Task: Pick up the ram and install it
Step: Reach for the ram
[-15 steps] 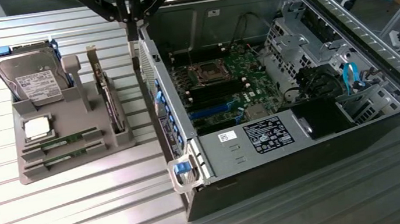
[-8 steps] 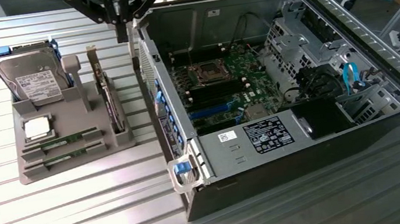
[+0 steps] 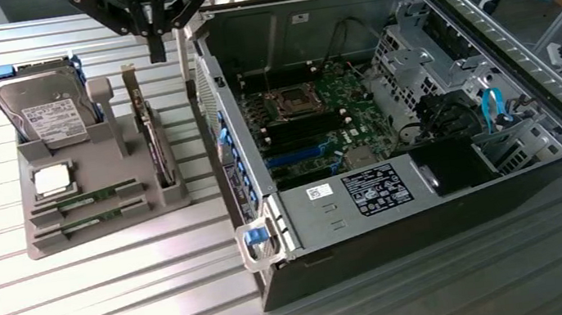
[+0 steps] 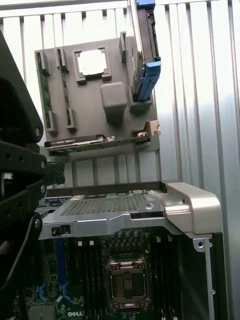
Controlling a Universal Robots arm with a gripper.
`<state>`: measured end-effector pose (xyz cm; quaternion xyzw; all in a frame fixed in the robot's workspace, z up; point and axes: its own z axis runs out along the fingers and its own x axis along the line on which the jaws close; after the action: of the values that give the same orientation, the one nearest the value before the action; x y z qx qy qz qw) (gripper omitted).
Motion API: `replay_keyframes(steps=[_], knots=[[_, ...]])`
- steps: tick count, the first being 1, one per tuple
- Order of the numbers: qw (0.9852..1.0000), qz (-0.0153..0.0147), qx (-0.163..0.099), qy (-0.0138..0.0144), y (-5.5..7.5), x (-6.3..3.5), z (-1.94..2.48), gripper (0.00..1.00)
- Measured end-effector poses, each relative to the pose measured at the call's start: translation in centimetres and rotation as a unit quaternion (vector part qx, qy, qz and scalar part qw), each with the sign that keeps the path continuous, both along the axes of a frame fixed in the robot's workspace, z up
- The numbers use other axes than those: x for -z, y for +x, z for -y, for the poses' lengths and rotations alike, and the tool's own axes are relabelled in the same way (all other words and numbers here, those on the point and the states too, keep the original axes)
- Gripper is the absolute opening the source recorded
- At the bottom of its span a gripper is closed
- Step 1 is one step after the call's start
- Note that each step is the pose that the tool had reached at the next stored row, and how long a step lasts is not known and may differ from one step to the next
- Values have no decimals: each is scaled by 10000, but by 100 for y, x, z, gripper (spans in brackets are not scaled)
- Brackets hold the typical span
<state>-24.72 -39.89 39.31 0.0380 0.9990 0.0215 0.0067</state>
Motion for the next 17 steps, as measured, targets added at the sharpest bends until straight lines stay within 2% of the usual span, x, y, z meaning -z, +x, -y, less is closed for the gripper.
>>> replay_keyframes(steps=[17], knots=[[10000, -35, 0, 0, -308, 1, 0, 11]])
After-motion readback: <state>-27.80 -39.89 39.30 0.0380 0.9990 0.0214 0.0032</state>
